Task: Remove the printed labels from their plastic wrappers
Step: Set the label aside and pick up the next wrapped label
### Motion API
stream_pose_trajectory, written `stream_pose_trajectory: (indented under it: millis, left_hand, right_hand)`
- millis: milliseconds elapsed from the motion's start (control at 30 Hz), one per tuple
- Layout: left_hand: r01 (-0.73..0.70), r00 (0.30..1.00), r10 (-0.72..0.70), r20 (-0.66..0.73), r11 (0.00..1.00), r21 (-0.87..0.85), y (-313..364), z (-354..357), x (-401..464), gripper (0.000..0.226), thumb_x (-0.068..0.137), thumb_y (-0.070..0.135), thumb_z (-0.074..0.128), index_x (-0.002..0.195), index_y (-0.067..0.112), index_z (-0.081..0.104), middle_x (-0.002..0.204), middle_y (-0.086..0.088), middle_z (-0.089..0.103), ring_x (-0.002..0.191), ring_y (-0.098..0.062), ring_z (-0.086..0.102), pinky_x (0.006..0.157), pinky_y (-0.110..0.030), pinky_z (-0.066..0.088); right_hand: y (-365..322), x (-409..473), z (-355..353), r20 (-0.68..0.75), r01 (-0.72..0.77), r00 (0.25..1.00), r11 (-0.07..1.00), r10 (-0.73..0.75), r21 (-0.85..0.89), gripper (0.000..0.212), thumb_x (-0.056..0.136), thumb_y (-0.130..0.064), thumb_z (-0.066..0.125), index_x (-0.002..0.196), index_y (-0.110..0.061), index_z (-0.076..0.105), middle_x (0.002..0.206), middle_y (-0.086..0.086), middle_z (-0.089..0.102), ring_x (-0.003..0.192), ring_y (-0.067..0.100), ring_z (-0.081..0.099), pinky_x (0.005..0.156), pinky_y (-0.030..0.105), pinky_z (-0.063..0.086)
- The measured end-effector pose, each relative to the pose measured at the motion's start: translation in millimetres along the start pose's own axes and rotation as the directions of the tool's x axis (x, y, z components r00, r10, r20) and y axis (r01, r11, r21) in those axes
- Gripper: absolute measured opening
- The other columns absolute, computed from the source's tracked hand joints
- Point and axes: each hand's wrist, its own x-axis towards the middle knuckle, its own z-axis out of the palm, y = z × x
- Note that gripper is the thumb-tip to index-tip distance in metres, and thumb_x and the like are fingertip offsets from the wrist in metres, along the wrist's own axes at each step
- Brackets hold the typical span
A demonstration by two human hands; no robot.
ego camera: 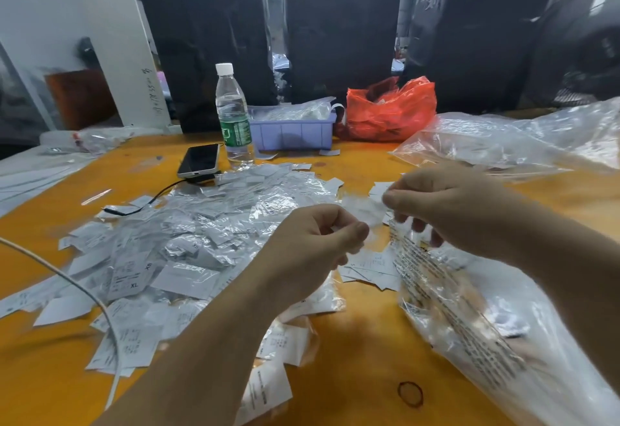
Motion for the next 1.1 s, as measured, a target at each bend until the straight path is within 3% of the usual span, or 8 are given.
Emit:
stream_pose_trajectory:
  millis: [100, 167, 367, 467, 600, 667, 867, 1100]
  left_hand:
    - [-0.013, 1.000, 0.013, 0.011, 0.999, -0.050, 0.6, -1.8, 0.3, 0.016, 0.092, 0.024, 0.064, 0.085, 0.011, 0.069, 0.066, 0.009, 0.064, 0.060, -0.005, 0.056, 0.060, -0.019, 0.048]
    - [-0.017, 1.000, 0.018, 0.006, 0.997, -0.073, -0.2, -3.5, 0.8, 0.022, 0.093, 0.025, 0.063, 0.088, 0.005, 0.068, 0.065, 0.009, 0.063, 0.060, -0.007, 0.055, 0.059, -0.020, 0.047]
    - [0.014, 1.000, -0.015, -0.008, 0.998, -0.057, -3.9, -4.8, 2.8, 0.017, 0.096, 0.020, 0.059, 0.086, 0.011, 0.069, 0.068, 0.008, 0.064, 0.063, -0.007, 0.059, 0.061, -0.021, 0.049]
    - [0.021, 1.000, -0.021, 0.006, 0.997, -0.069, -4.9, -4.8, 3.1, 0.018, 0.097, 0.019, 0.057, 0.086, 0.012, 0.069, 0.074, 0.002, 0.066, 0.065, -0.008, 0.060, 0.062, -0.022, 0.050]
    - [0.050, 0.999, -0.051, -0.009, 0.996, -0.075, -5.4, -6.7, 4.7, 0.021, 0.099, 0.019, 0.054, 0.090, 0.010, 0.070, 0.078, 0.001, 0.069, 0.067, -0.009, 0.062, 0.063, -0.024, 0.051]
    - [0.066, 0.997, -0.070, -0.039, 0.995, -0.080, -5.6, -7.9, 5.0, 0.023, 0.100, 0.016, 0.051, 0.089, 0.010, 0.070, 0.080, -0.001, 0.071, 0.066, -0.010, 0.062, 0.062, -0.025, 0.051]
    - [0.094, 0.994, -0.097, -0.044, 0.993, -0.072, -4.8, -9.7, 3.9, 0.026, 0.101, 0.014, 0.046, 0.088, 0.010, 0.068, 0.084, -0.002, 0.074, 0.070, -0.013, 0.062, 0.067, -0.029, 0.050]
    - [0.090, 0.995, -0.090, 0.047, 0.996, -0.014, -2.7, -6.5, 3.5, 0.024, 0.101, 0.014, 0.047, 0.089, 0.011, 0.068, 0.079, 0.002, 0.072, 0.071, -0.012, 0.062, 0.065, -0.024, 0.049]
  right_hand:
    - [-3.4, 11.0, 18.4, 0.239, -0.176, 0.967, 0.906, 0.086, 0.385, 0.029, 0.098, -0.030, 0.053, 0.097, -0.005, 0.066, 0.089, 0.016, 0.070, 0.068, 0.023, 0.062, 0.052, 0.032, 0.051]
    - [0.4, 16.2, 29.0, 0.309, -0.242, 0.948, 0.810, 0.079, 0.534, 0.030, 0.098, -0.029, 0.052, 0.093, -0.004, 0.067, 0.083, 0.017, 0.068, 0.062, 0.021, 0.061, 0.048, 0.029, 0.048]
    - [15.6, 27.3, 47.4, 0.488, -0.466, 0.864, 0.571, 0.127, 0.676, 0.050, 0.097, -0.052, 0.041, 0.099, -0.007, 0.062, 0.078, 0.012, 0.062, 0.066, 0.025, 0.062, 0.052, 0.033, 0.052]
    - [20.0, 25.4, 49.1, 0.546, -0.469, 0.837, 0.557, 0.033, 0.686, 0.035, 0.085, -0.041, 0.059, 0.091, -0.007, 0.066, 0.080, 0.012, 0.063, 0.069, 0.025, 0.064, 0.054, 0.033, 0.055]
    - [22.9, 25.9, 49.8, 0.448, -0.392, 0.894, 0.534, 0.029, 0.749, 0.011, 0.072, -0.017, 0.068, 0.079, -0.009, 0.066, 0.073, 0.009, 0.063, 0.059, 0.017, 0.060, 0.047, 0.026, 0.049]
    - [25.5, 28.4, 49.4, 0.372, -0.365, 0.923, 0.529, 0.099, 0.766, 0.004, 0.079, -0.005, 0.066, 0.077, -0.009, 0.065, 0.071, 0.009, 0.064, 0.055, 0.016, 0.060, 0.045, 0.026, 0.048]
    - [26.7, 33.3, 45.2, 0.080, -0.159, 0.980, 0.475, 0.183, 0.865, 0.007, 0.089, 0.001, 0.059, 0.086, -0.006, 0.060, 0.057, 0.007, 0.063, 0.045, 0.015, 0.061, 0.042, 0.026, 0.051]
    - [25.1, 31.4, 38.0, -0.018, 0.002, 0.999, 0.313, 0.048, 0.950, 0.027, 0.062, -0.003, 0.067, 0.087, -0.005, 0.056, 0.061, 0.007, 0.065, 0.049, 0.013, 0.062, 0.047, 0.025, 0.054]
